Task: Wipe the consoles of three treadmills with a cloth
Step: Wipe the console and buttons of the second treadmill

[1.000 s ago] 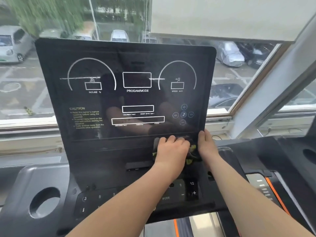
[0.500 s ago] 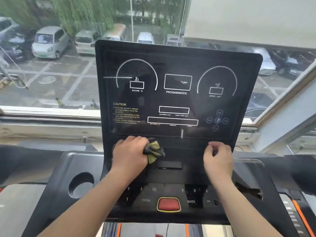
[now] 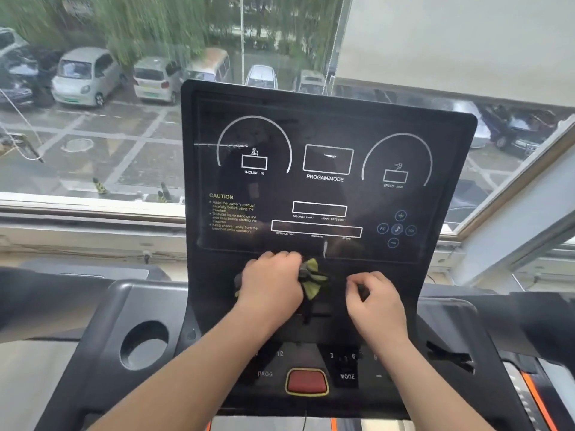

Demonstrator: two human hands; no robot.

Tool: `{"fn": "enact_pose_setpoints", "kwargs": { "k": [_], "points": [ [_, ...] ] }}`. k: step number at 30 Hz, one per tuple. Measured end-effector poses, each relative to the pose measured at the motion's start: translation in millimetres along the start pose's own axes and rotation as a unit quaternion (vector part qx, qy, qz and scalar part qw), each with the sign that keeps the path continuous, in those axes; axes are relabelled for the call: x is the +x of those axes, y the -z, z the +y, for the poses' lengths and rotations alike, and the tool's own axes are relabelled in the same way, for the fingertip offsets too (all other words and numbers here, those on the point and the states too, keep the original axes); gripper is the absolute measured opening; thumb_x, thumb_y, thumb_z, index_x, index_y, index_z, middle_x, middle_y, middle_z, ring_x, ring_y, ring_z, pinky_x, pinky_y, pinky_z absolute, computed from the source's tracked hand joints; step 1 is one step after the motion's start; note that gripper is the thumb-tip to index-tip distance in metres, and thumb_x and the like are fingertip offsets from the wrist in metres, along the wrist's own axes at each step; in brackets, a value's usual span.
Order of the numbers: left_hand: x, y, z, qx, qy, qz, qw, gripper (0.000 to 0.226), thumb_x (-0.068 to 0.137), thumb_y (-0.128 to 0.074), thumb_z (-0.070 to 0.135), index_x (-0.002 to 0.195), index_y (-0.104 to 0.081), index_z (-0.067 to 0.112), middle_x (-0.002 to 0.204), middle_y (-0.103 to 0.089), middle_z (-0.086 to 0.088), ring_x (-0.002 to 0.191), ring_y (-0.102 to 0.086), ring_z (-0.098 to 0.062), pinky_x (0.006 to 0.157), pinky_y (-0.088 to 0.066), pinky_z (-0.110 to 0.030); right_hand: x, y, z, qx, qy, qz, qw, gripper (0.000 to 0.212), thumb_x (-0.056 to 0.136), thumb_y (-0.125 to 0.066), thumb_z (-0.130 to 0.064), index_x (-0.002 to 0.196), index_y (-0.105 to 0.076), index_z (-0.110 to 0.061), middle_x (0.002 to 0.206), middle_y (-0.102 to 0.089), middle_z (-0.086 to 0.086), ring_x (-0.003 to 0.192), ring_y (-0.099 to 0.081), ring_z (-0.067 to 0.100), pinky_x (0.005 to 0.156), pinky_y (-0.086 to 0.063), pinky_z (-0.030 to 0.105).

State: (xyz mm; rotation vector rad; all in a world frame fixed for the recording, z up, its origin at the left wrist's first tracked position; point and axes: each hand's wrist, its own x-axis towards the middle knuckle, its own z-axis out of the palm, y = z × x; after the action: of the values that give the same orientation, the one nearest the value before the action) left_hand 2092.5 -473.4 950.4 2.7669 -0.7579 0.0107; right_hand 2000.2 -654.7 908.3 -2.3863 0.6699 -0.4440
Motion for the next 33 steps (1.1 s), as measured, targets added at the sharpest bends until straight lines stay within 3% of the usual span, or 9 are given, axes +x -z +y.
{"fn": "enact_pose_setpoints", "kwargs": {
  "k": [1, 3, 4, 6, 11, 14, 21, 27, 33],
  "points": [
    [-2, 7, -11, 0.006, 0.018, 0.001, 1.000, 0.006, 0.085, -0.049, 0.025, 0.091, -0.050, 0.025, 0.103, -0.067, 0.003, 0.105, -0.057, -0.028, 0.075, -0.038, -0.037, 1, 4, 1, 0.029, -0.012, -0.008, 0.999, 0.010, 0.094, -0.068, -0.019, 0.092, -0.076, -0.026, 0.095, -0.068, -0.014, 0.094, -0.062, 0.015, 0.081, -0.051, 0.034],
    [-7, 20, -29, -0.008, 0.030, 0.036, 0.999, 0.024, 0.080, -0.035, 0.039, 0.083, -0.051, 0.021, 0.091, -0.066, 0.002, 0.094, -0.057, -0.031, 0.068, -0.039, -0.037, 3, 11, 1, 0.081, -0.045, -0.008, 0.996, 0.012, 0.094, -0.067, -0.018, 0.091, -0.075, -0.027, 0.092, -0.072, -0.012, 0.090, -0.066, 0.010, 0.079, -0.051, 0.027],
    [-9, 24, -29, -0.035, 0.015, 0.074, 0.997, 0.035, 0.075, -0.029, 0.042, 0.079, -0.055, 0.018, 0.082, -0.065, 0.001, 0.086, -0.057, -0.031, 0.064, -0.042, -0.037, 4, 15, 0, 0.103, -0.063, -0.006, 0.993, 0.013, 0.095, -0.067, -0.019, 0.092, -0.075, -0.028, 0.090, -0.073, -0.012, 0.088, -0.067, 0.007, 0.076, -0.049, 0.022],
    [-8, 25, -12, -0.071, -0.062, 0.154, 0.983, 0.034, 0.071, -0.035, 0.037, 0.075, -0.062, 0.016, 0.074, -0.062, 0.002, 0.075, -0.055, -0.031, 0.057, -0.046, -0.039, 6, 21, 2, 0.131, -0.103, -0.001, 0.986, 0.011, 0.097, -0.065, -0.023, 0.094, -0.074, -0.030, 0.089, -0.073, -0.012, 0.088, -0.066, 0.006, 0.073, -0.048, 0.021],
    [27, 3, 56, -0.001, -0.268, 0.193, 0.944, 0.021, 0.069, -0.051, 0.011, 0.083, -0.066, 0.016, 0.097, -0.069, 0.000, 0.085, -0.057, -0.031, 0.063, -0.041, -0.041, 14, 33, 20, 0.185, -0.188, 0.070, 0.962, 0.009, 0.098, -0.064, -0.024, 0.096, -0.072, -0.025, 0.091, -0.075, -0.005, 0.092, -0.070, 0.021, 0.082, -0.055, 0.039],
    [46, -23, 50, 0.082, -0.306, 0.168, 0.933, 0.020, 0.079, -0.058, 0.007, 0.092, -0.067, 0.020, 0.119, -0.068, 0.002, 0.099, -0.058, -0.030, 0.070, -0.041, -0.040, 15, 39, 21, 0.196, -0.197, 0.074, 0.958, 0.012, 0.098, -0.061, -0.024, 0.096, -0.072, -0.027, 0.092, -0.075, -0.003, 0.092, -0.069, 0.021, 0.082, -0.054, 0.038],
    [27, -18, -14, 0.106, -0.300, 0.187, 0.929, 0.023, 0.089, -0.053, 0.007, 0.090, -0.071, 0.022, 0.114, -0.069, 0.007, 0.101, -0.064, -0.026, 0.077, -0.045, -0.040, 18, 14, -12, 0.214, -0.162, 0.023, 0.963, 0.015, 0.097, -0.063, -0.020, 0.086, -0.072, -0.026, 0.073, -0.074, 0.003, 0.077, -0.071, 0.029, 0.077, -0.057, 0.042],
    [-3, 0, -100, 0.091, -0.227, 0.185, 0.952, 0.024, 0.068, -0.051, 0.024, 0.077, -0.071, 0.017, 0.097, -0.072, 0.007, 0.086, -0.065, -0.030, 0.068, -0.044, -0.040, 16, -5, -33, 0.230, -0.145, -0.042, 0.961, 0.016, 0.099, -0.063, -0.021, 0.087, -0.073, -0.024, 0.070, -0.075, 0.002, 0.071, -0.069, 0.022, 0.075, -0.055, 0.039],
    [-1, -1, -78, 0.022, -0.134, 0.177, 0.975, 0.024, 0.066, -0.056, 0.039, 0.066, -0.064, 0.017, 0.077, -0.067, 0.003, 0.073, -0.061, -0.031, 0.061, -0.045, -0.038, 12, -13, -45, 0.229, -0.143, -0.067, 0.960, 0.016, 0.100, -0.063, -0.021, 0.087, -0.073, -0.022, 0.069, -0.075, 0.004, 0.062, -0.064, 0.010, 0.074, -0.053, 0.036]
  ]
}}
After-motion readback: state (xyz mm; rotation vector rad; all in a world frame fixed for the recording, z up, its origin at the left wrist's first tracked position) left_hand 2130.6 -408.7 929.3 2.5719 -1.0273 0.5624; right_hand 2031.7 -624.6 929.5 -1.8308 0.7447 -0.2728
